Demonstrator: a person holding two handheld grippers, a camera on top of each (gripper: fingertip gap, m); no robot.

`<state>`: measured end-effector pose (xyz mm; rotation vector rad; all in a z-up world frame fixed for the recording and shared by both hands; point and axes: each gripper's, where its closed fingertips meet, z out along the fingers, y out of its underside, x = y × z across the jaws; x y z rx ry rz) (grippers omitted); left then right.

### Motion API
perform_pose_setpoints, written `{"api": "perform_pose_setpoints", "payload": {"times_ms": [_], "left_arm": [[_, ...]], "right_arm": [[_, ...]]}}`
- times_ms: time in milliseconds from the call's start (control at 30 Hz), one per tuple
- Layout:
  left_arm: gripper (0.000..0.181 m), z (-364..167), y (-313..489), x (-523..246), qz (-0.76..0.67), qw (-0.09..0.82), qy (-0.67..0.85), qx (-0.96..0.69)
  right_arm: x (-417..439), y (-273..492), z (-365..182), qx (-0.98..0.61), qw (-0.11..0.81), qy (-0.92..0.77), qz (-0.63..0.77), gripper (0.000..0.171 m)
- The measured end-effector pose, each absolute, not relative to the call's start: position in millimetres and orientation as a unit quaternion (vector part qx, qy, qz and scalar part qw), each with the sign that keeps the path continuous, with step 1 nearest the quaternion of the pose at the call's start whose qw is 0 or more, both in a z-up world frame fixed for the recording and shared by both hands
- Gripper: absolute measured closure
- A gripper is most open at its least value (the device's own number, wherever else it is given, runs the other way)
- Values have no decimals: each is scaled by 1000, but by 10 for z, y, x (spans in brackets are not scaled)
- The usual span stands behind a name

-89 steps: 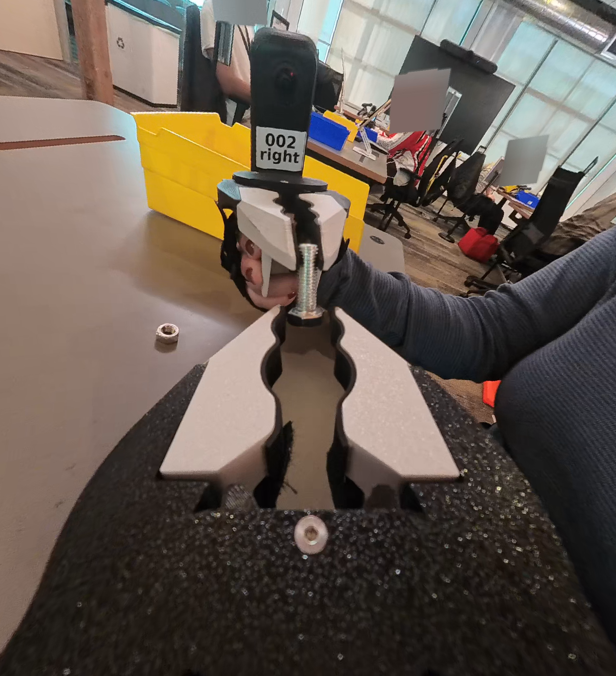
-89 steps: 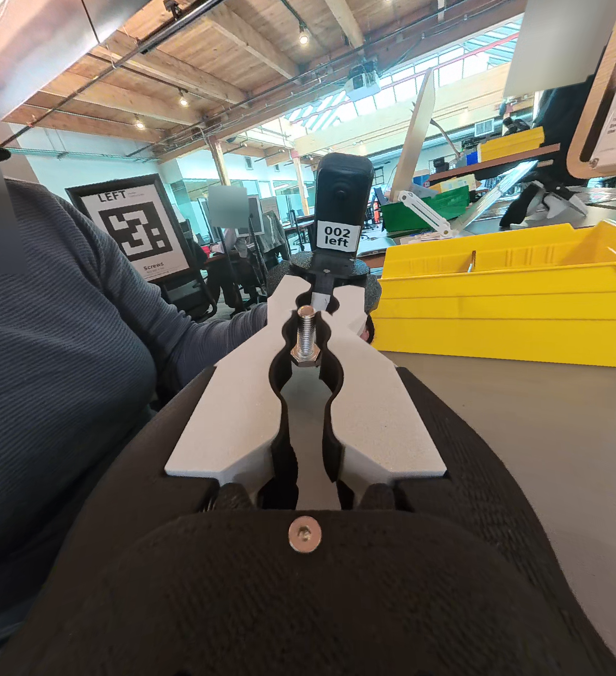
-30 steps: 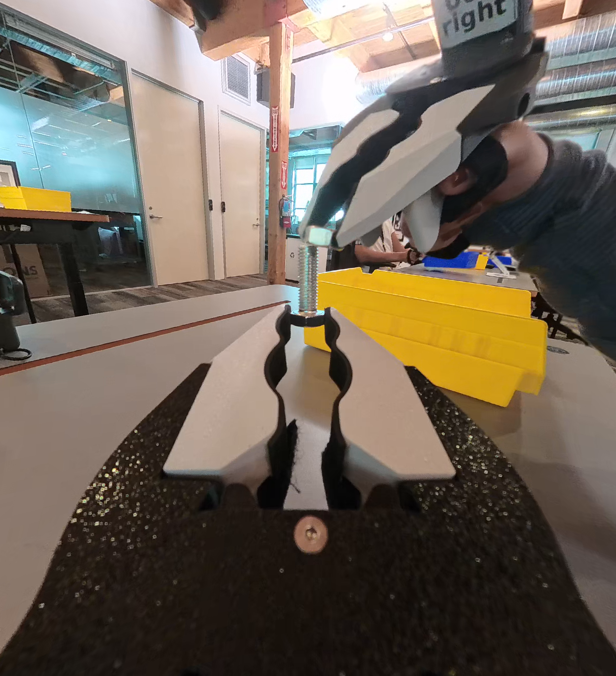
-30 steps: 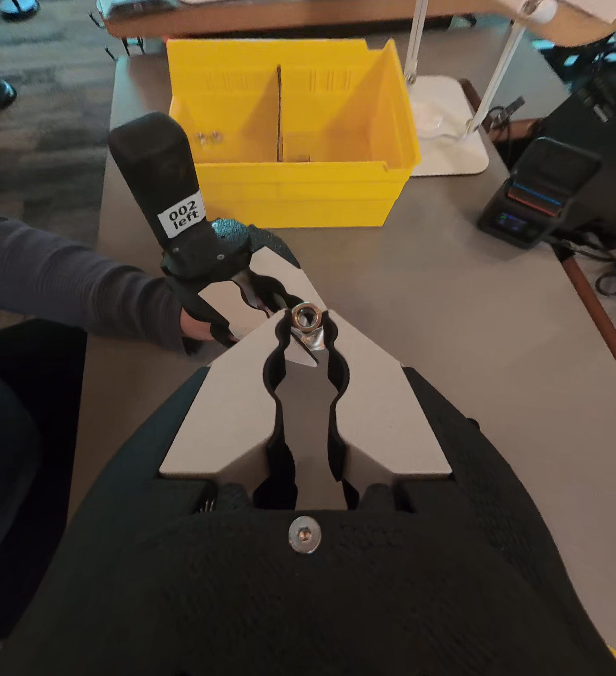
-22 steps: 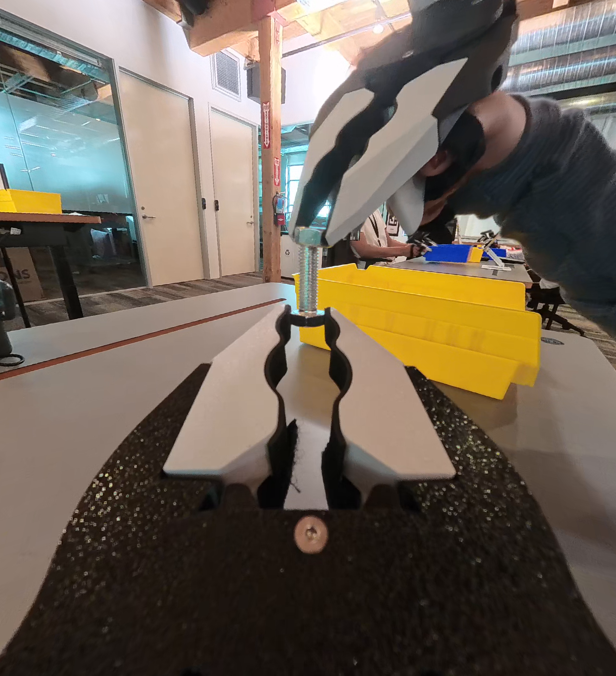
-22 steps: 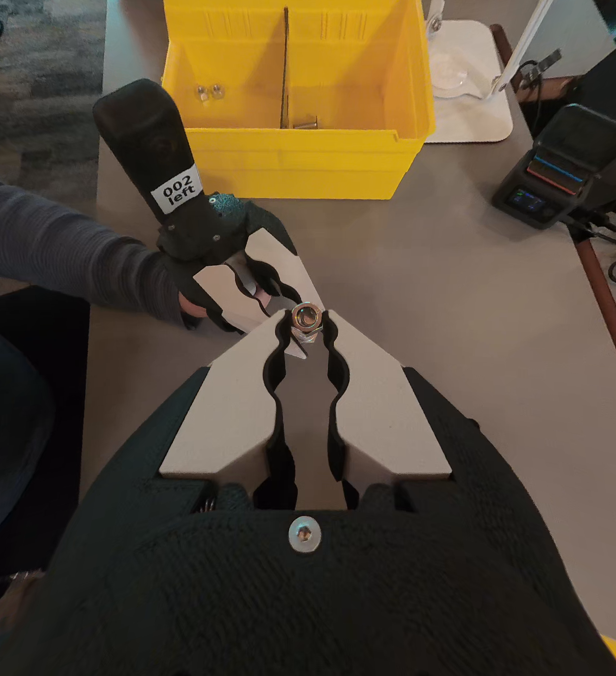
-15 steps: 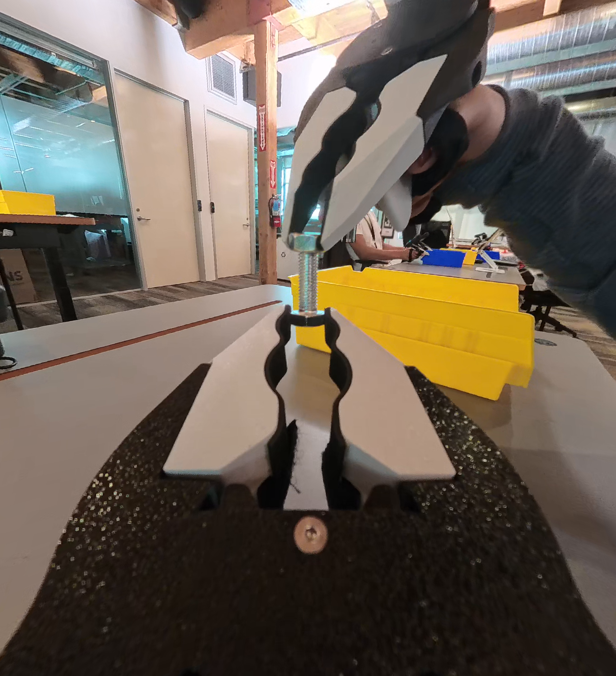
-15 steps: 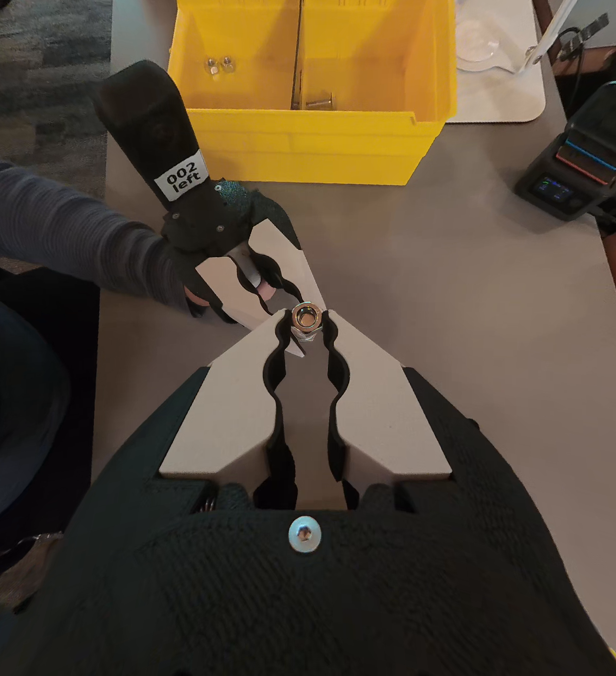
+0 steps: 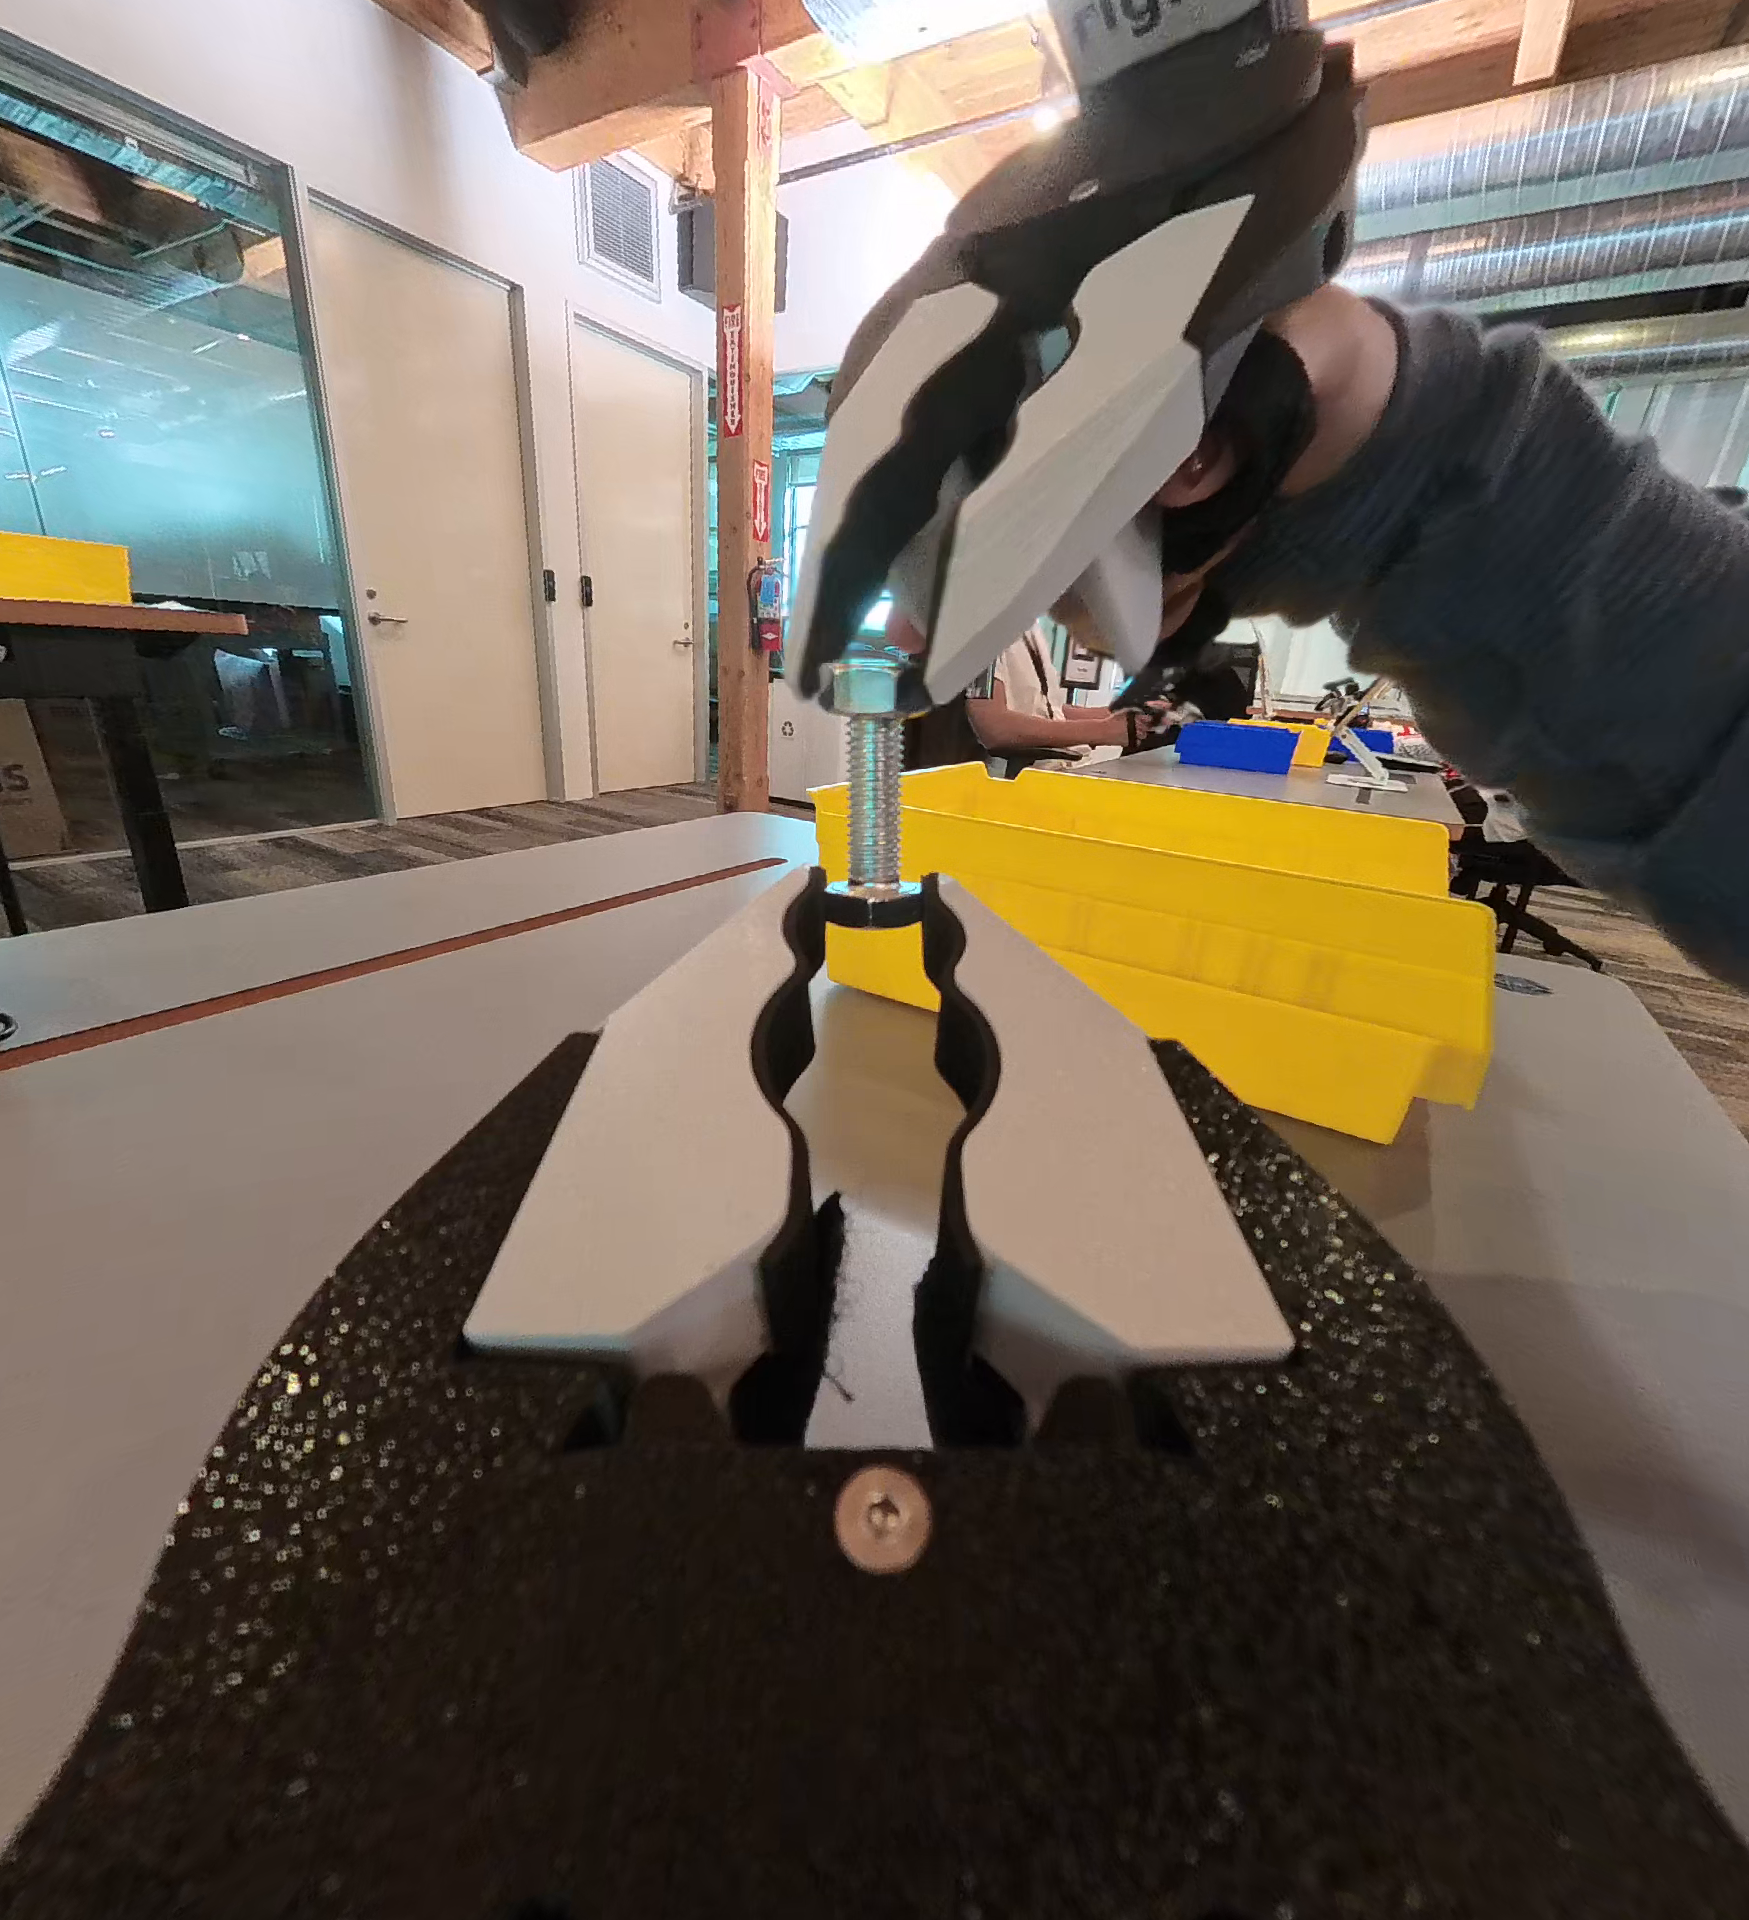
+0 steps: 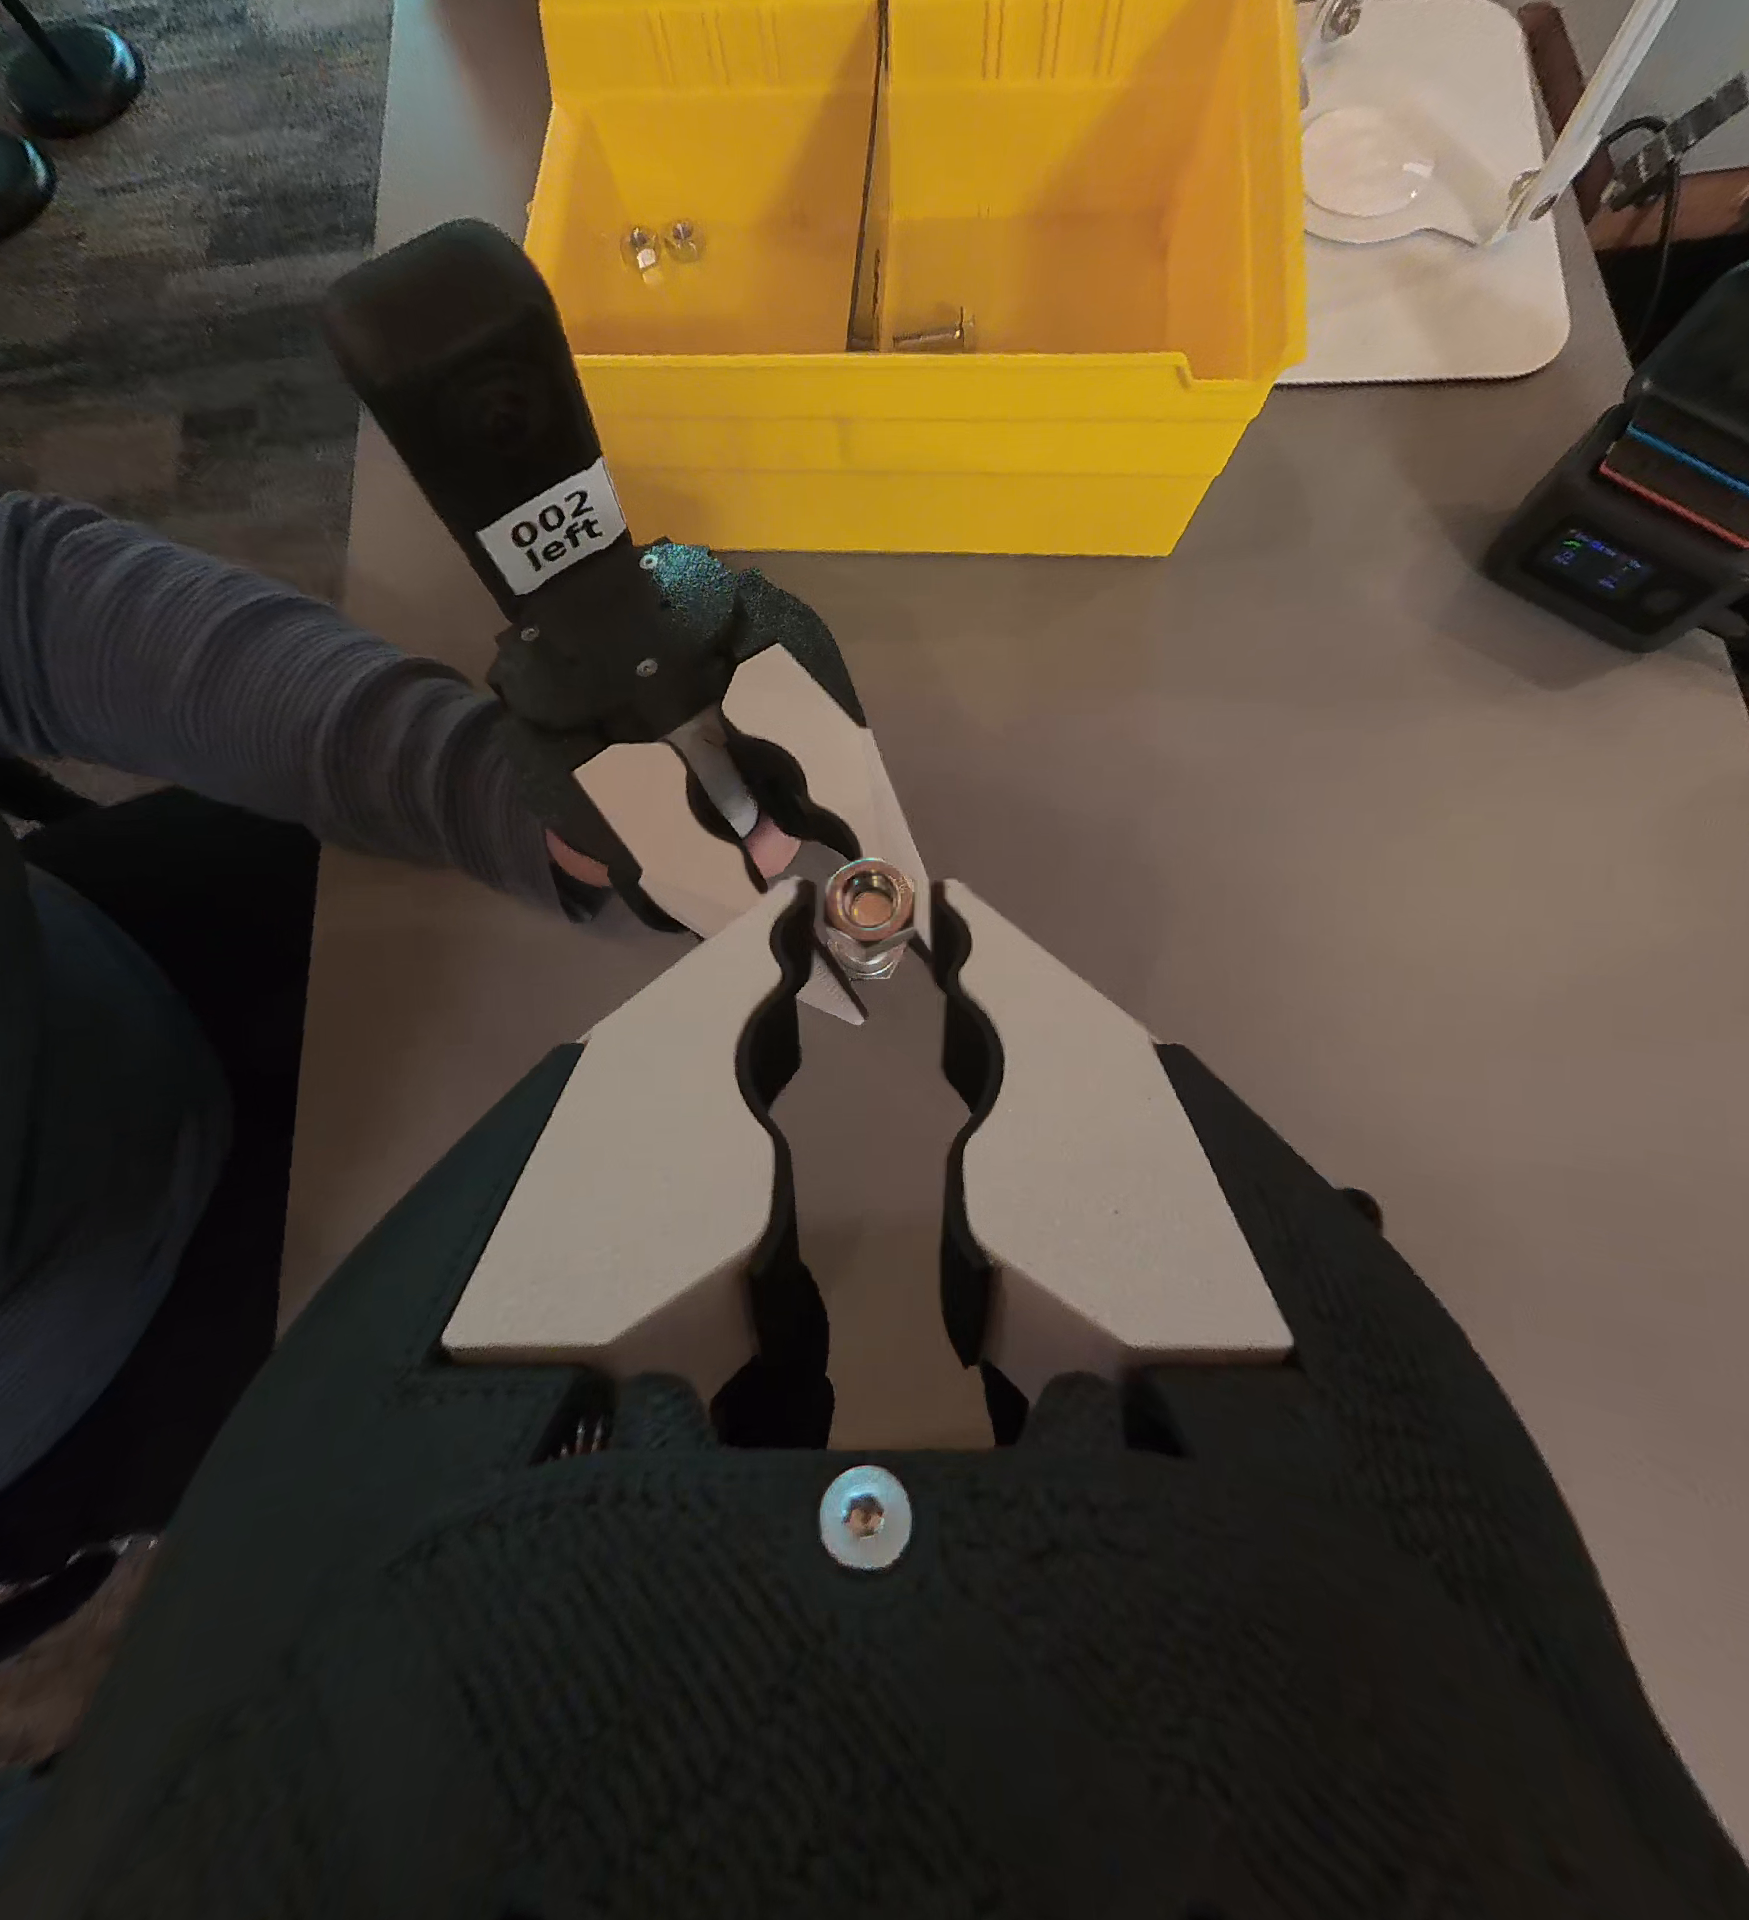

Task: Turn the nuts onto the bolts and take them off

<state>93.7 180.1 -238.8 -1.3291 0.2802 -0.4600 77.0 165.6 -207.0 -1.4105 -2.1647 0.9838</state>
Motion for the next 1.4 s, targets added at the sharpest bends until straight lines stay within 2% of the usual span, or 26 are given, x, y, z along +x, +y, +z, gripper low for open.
{"api": "perform_pose_setpoints", "payload": {"times_ms": [33, 133, 333, 400, 600, 1400], "left_arm": [[165, -2385, 1800, 930, -212, 754, 126, -608], [165, -2375, 1797, 909, -215, 756, 120, -606], [165, -2372, 1798, 895, -219, 757, 116, -605], [165, -2372, 1799, 891, -220, 756, 114, -605], [165, -2385, 1806, 906, -218, 753, 118, -609], [165, -2422, 1845, 876, -210, 746, 110, -622]], "right_arm": [[756, 1673, -2051, -504, 200, -761, 356, 146], [717, 1704, -1952, -514, 257, -716, 397, 130], [656, 1628, -1967, -478, 437, -606, 462, 87], [642, 1575, -2050, -473, 461, -584, 472, 75], [615, 1441, -2043, -453, 477, -545, 519, 60], [680, 1346, -2091, -447, 449, -554, 539, 60]]}}
